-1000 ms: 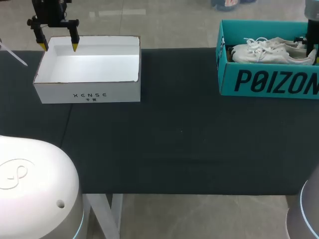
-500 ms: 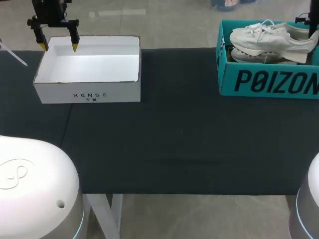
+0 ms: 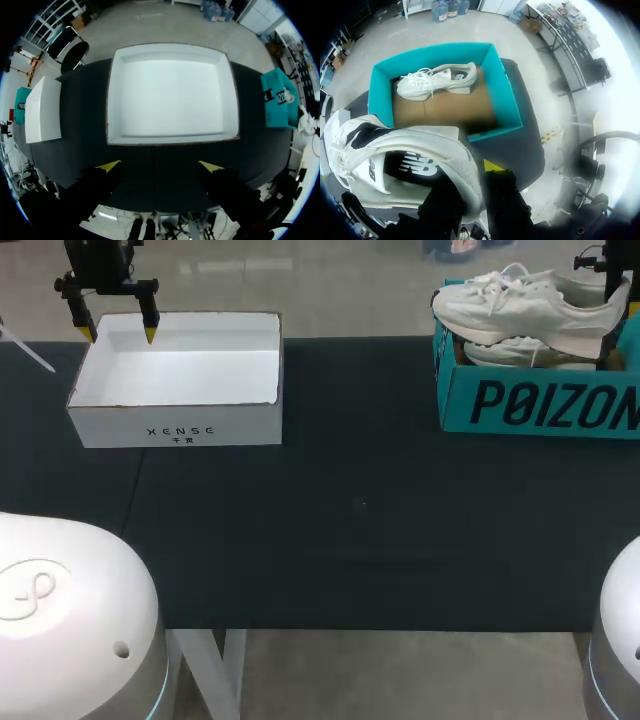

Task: Take the shoe out of the shoebox, open the shoe tongue, remove and reinsert the insole, then place the shoe into the shoebox

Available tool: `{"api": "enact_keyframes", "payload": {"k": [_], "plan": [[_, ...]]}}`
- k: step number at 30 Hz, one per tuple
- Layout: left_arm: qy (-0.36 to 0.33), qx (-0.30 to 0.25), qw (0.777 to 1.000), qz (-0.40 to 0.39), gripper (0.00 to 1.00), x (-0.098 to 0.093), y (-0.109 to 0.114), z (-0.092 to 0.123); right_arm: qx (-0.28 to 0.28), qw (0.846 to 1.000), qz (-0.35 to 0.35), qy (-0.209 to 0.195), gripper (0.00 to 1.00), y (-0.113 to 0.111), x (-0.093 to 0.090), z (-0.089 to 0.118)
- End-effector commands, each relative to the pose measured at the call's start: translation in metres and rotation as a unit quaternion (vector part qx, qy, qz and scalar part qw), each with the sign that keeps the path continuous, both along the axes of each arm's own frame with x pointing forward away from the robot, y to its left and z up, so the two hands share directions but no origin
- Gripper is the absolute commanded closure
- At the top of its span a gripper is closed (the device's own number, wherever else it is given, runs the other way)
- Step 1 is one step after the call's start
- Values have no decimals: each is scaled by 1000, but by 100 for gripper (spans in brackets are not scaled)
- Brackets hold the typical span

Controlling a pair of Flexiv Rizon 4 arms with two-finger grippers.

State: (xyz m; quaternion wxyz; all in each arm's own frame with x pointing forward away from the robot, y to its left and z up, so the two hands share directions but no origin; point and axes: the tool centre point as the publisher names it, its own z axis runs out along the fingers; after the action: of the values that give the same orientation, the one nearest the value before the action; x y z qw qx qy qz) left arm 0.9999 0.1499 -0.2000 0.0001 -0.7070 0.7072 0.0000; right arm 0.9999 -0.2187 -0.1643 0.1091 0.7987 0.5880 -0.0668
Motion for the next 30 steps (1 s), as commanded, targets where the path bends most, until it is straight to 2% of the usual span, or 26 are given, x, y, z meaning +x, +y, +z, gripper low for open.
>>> {"api": "enact_keyframes", "payload": {"k": [1,4,10,20,24,27,30], "plan": [[0,0,1000,0,0,0,0,0,-20,999,12,-39,100,31,-34,-4],[0,0,1000,0,0,0,0,0,-13,999,20,-30,100,51,-49,-17],[0,0,1000,0,0,0,0,0,-33,999,27,-25,100,87,-81,-40],[0,0,1000,0,0,0,0,0,-45,997,56,-40,100,151,-126,-79],[0,0,1000,0,0,0,0,0,-21,996,77,-25,100,170,-141,-97],[0,0,1000,0,0,0,0,0,-39,994,90,-40,100,183,-153,-109],[0,0,1000,0,0,0,0,0,-29,995,98,-20,100,194,-160,-128]]}}
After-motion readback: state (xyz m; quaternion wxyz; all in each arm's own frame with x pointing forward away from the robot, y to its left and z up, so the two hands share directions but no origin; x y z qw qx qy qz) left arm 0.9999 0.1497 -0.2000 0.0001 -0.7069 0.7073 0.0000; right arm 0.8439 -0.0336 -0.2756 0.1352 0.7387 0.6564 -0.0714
